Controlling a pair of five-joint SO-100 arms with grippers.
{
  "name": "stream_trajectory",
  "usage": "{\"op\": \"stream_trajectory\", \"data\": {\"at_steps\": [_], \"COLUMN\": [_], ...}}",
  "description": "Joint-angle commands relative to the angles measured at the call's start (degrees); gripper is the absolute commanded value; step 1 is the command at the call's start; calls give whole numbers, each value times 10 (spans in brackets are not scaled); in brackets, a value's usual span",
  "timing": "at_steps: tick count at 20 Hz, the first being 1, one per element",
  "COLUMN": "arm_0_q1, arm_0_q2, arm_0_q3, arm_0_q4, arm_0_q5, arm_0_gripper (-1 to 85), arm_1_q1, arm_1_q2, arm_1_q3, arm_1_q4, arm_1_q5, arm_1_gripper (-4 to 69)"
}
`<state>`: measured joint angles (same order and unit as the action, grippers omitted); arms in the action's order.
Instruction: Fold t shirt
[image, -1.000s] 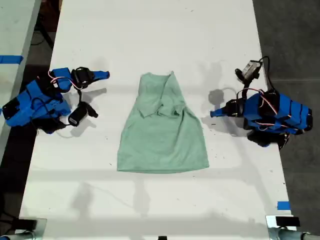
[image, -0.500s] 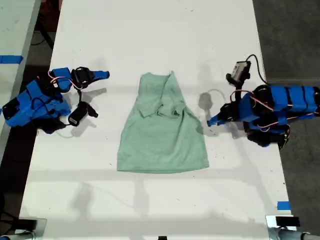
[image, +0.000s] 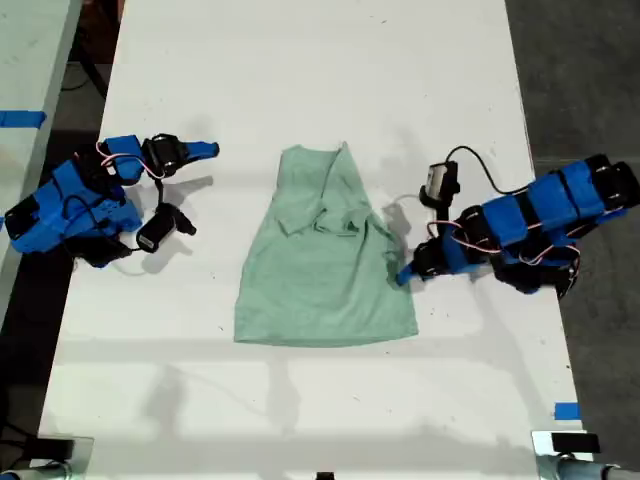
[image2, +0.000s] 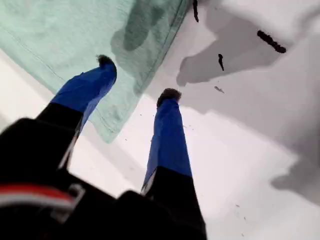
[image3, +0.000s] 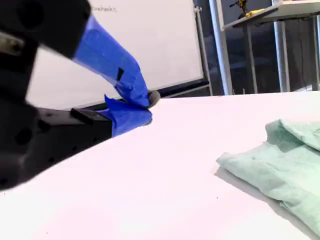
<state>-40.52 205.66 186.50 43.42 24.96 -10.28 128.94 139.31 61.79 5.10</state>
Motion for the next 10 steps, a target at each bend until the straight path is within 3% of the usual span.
{"op": "stream_trajectory", "data": {"at_steps": [1, 5, 6, 8, 10], "arm_0_q1": [-1, 0, 1, 2, 2], "arm_0_q2": [4, 4, 4, 4, 4], "arm_0_q3": [24, 24, 24, 24, 24], "arm_0_q4": [3, 3, 4, 4, 4], "arm_0_q5": [-11, -11, -12, -13, -13], "arm_0_gripper": [-2, -2, -2, -2, -2], "arm_1_q1": [-11, -20, -24, -27, -32], "arm_1_q2": [-30, -141, -152, -148, -122], "arm_1_q3": [11, 11, 11, 3, -13], "arm_1_q4": [-89, -187, -193, -165, -96], "arm_1_q5": [7, 21, 28, 35, 51], "arm_1_gripper": [185, 166, 30, 3, 3]}}
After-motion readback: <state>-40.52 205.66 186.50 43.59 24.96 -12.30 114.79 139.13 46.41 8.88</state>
